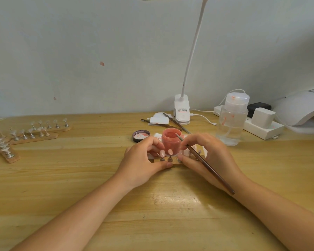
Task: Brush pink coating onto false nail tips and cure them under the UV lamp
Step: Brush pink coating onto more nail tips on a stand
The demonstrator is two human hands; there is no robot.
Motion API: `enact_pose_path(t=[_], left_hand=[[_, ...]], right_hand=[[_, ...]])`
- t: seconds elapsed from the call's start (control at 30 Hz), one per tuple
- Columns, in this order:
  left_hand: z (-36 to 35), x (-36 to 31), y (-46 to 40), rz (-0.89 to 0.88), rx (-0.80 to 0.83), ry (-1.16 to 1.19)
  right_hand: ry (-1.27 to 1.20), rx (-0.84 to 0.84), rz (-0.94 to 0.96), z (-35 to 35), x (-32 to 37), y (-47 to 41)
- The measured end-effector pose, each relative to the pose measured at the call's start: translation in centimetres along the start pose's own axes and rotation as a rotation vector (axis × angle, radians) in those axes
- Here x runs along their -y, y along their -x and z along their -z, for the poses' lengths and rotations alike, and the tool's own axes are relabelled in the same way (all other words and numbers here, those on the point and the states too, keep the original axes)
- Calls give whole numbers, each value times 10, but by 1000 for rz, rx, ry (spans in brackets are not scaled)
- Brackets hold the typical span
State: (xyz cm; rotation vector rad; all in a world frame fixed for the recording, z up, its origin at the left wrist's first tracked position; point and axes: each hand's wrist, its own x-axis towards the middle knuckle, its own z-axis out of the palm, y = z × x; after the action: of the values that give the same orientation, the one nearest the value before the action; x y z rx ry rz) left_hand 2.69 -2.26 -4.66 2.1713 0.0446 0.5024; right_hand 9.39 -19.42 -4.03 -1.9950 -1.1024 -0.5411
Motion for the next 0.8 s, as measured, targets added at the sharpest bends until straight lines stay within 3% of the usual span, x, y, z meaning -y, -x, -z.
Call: enact_pose_path(t=[0.17,0.47,0.8], left_hand=[[0,2,-1,-17,2,0],[1,4,1,-5,3,18],[1,1,1,16,6,-19]], right_hand=[[-25,-20,18,13,-3,-3],[-118,144,-37,20,-13,-2],[-85,85,44,17,-7,0]])
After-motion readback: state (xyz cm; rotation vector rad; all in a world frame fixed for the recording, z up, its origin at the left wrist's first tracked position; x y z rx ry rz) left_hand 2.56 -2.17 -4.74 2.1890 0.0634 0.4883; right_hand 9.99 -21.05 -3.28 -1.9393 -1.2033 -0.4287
